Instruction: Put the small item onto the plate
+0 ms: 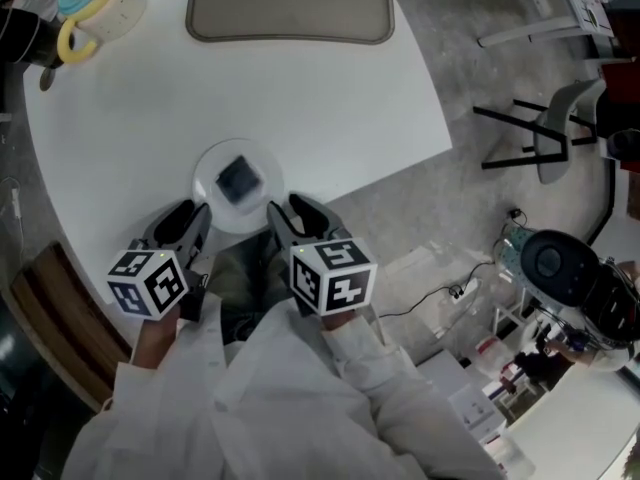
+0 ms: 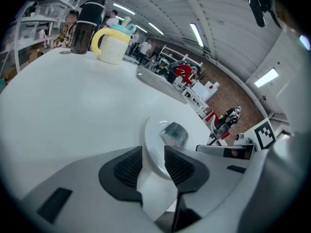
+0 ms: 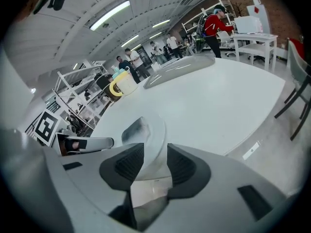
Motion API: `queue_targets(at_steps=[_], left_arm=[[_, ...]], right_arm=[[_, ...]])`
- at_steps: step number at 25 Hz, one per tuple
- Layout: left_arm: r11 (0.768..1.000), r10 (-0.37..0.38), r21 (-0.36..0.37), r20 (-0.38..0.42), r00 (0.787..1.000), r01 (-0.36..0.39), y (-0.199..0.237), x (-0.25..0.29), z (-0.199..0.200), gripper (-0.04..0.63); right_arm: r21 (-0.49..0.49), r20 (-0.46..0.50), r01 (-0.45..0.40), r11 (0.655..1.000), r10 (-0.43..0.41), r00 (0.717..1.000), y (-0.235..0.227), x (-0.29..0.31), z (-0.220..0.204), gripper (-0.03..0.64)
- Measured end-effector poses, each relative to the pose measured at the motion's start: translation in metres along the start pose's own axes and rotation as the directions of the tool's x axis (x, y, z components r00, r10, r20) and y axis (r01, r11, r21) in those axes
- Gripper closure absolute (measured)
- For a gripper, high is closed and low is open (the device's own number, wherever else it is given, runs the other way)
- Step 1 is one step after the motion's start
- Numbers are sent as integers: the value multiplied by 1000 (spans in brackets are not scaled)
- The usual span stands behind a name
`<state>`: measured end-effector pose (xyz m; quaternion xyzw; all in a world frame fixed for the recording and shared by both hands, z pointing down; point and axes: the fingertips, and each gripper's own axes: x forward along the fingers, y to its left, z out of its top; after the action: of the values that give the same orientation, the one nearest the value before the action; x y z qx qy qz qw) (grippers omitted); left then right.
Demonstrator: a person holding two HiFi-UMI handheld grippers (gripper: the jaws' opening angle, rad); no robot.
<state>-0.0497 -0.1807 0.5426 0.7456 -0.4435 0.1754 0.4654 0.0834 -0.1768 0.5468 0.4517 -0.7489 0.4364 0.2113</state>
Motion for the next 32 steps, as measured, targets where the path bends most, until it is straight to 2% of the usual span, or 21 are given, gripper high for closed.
queue_targets(at_steps=[10, 19, 22, 32], left_arm=[[1000, -14, -28, -14, 1000, 13, 5, 2, 1, 469], [998, -54, -18, -59, 997, 53, 7, 3, 1, 469], [999, -46, -19, -65, 997, 45, 7, 4, 0, 469], [998, -58, -15, -77, 995, 56, 5, 6, 1, 471]], right_arm=[[6, -38, -1, 1000, 1, 999, 1, 6, -2, 482], [66, -136, -16, 998, 25, 990, 2, 12, -5, 482], [56, -154, -18, 998, 26, 988, 3, 13, -6, 482], [96, -137, -44, 994, 57, 989, 7, 16, -4, 483]])
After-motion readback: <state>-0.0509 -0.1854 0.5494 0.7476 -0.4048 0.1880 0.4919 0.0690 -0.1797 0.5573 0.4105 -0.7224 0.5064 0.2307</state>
